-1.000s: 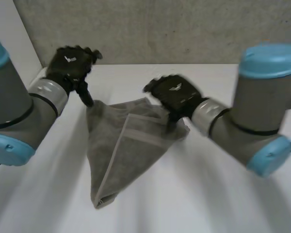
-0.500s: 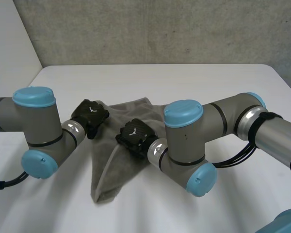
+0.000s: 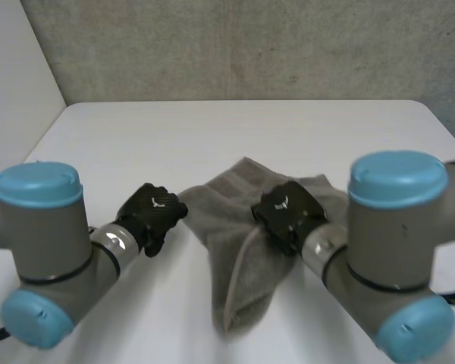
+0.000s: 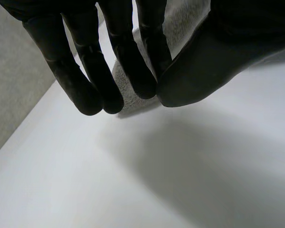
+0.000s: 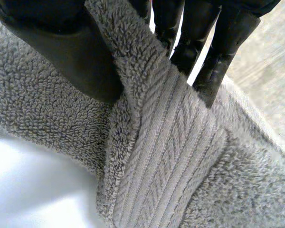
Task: Fold the towel.
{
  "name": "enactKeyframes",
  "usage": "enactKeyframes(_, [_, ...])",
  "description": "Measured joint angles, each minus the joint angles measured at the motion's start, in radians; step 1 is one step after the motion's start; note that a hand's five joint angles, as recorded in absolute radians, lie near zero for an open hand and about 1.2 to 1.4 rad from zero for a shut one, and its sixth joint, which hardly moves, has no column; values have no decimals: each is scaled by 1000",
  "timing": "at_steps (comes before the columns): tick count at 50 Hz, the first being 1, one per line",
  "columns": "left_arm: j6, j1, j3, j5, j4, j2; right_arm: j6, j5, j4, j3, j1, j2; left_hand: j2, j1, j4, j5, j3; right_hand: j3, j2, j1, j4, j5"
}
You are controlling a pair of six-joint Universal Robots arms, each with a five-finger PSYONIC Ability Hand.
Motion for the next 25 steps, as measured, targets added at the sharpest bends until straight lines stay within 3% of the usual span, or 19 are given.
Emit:
enactKeyframes(3, [-14,-27,-26,0,20,33,-3,-26,-1,72,-10,-41,-220,-186,-236,-200,-249,-185,-179,-175,-190,-173])
enactKeyframes(4, [-26,-43,-35,0,31,46,-4,-42,-2,109,-17,-64,-433,-398,-455,-413,-462,-331,-323,-324,-334,-322])
enactKeyframes(6, [-43,-65,-38,0,46,58,-6,-58,-5,150,-29,-91,-606,-571,-619,-580,-630,-488,-479,-495,-491,-500])
enactKeyframes(9, [-68,-94,-30,1,64,59,-5,-77,-12,199,-60,-127,-664,-617,-658,-647,-694,-636,-612,-631,-644,-661])
enactKeyframes(21, [-76,-147,70,10,129,-59,1,-125,-89,295,-171,-159,-689,-651,-689,-689,-731,-639,-614,-637,-649,-658])
enactKeyframes(25, [-73,-156,117,23,134,-116,4,-141,-125,328,-202,-157,-711,-671,-716,-707,-750,-514,-506,-500,-521,-515])
